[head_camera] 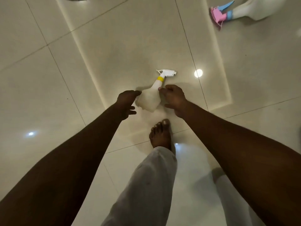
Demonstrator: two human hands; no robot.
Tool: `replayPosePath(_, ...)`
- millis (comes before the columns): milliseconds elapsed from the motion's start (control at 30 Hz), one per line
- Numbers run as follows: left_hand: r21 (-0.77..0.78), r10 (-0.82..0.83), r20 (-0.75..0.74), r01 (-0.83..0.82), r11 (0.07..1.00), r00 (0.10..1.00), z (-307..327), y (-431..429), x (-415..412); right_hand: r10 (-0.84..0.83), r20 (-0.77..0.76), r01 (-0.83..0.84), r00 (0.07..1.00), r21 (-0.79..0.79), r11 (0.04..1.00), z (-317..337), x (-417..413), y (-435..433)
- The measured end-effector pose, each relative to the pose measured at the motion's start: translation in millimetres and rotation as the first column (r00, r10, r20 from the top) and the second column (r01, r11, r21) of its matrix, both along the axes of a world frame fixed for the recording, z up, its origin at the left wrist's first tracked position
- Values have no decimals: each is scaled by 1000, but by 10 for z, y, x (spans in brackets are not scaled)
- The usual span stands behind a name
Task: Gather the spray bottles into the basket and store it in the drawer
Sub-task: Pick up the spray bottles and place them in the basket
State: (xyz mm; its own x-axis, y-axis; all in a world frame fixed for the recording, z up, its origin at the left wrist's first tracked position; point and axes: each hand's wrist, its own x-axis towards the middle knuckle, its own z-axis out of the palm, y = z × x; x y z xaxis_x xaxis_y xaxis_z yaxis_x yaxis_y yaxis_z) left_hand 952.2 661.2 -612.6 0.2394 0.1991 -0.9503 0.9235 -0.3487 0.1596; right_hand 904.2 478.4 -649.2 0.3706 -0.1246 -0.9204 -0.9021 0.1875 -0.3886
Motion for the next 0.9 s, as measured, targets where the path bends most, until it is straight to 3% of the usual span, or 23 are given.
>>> replayPosePath(133, -173, 122, -57, -130, 976, 991, -194, -28, -19, -46, -50, 51, 998, 82, 995, -216, 151, 129)
replayPosePath(267, -174, 144, 14, -139, 975, 989, -185, -94, -38, -118, -9, 118, 993, 107, 987, -166, 163, 129)
replayPosePath(400, -286, 165, 95, -132, 949, 982, 24, -245, -61, -156, 67, 151, 985, 81, 985, 137, 91, -122)
replayPosePath(700, -523, -18, 238, 144, 840, 971, 740, -1508, -128, -329, 270, 326, 905, 59, 944, 1167, -531, -1516)
replayPosePath(900, -591, -214, 301, 358, 723, 929, 1090, -2977, -616, -370, 405, 463, 836, -159, 872, 1702, -1408, -2668)
